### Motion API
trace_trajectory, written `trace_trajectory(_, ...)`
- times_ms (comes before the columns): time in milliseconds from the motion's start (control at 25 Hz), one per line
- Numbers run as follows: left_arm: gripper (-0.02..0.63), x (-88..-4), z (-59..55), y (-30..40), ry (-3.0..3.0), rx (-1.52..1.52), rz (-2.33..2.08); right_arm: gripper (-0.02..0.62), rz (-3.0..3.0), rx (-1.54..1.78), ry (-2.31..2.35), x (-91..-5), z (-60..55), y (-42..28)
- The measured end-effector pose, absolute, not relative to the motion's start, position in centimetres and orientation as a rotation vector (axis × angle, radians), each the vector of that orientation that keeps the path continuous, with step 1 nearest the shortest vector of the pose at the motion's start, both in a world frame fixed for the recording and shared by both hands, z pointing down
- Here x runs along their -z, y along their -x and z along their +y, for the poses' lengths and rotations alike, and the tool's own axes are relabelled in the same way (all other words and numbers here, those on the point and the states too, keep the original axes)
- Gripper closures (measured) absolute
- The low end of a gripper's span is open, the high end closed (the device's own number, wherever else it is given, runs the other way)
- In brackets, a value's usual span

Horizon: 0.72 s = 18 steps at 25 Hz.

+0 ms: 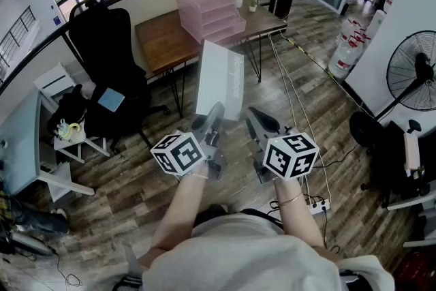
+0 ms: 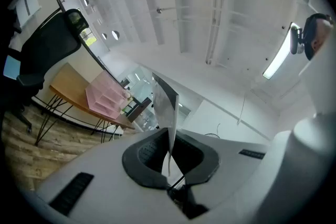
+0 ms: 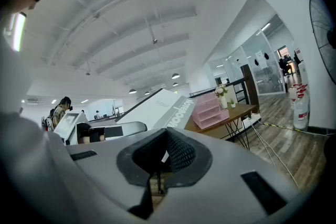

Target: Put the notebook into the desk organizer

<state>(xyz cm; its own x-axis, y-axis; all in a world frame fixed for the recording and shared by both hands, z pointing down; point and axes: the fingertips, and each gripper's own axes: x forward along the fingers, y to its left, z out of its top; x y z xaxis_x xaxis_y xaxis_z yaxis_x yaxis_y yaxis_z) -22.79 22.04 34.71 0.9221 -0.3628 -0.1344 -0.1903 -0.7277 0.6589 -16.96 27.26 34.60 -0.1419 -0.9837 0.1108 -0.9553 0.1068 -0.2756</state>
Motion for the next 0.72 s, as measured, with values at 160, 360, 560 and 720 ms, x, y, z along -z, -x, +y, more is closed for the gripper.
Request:
trace_trajectory(160,0.588,-35.0,21.8,22.4,-2.413,0.305,-0.359,0.591,2.266,0.448,1.969,-34.8,26.7,17.4)
trace_trajectory(360,0.588,-35.1,22.0,22.0,-2.409,0.304,-0.333,0.591,2.288,0.457,1.963,-35.1,26.6,17.9)
trace_trajectory(560,0.588,-34.8,21.7,21.9,-2.423,0.299,-0.302,0.591,2.251,0.445,2.029,-35.5,25.8,17.6)
trace_trajectory(720,0.588,-34.6,21.2,22.2,-2.435,0.294,-0.288,0.594,2.210,0.439,2.041,-35.5,25.2,17.7)
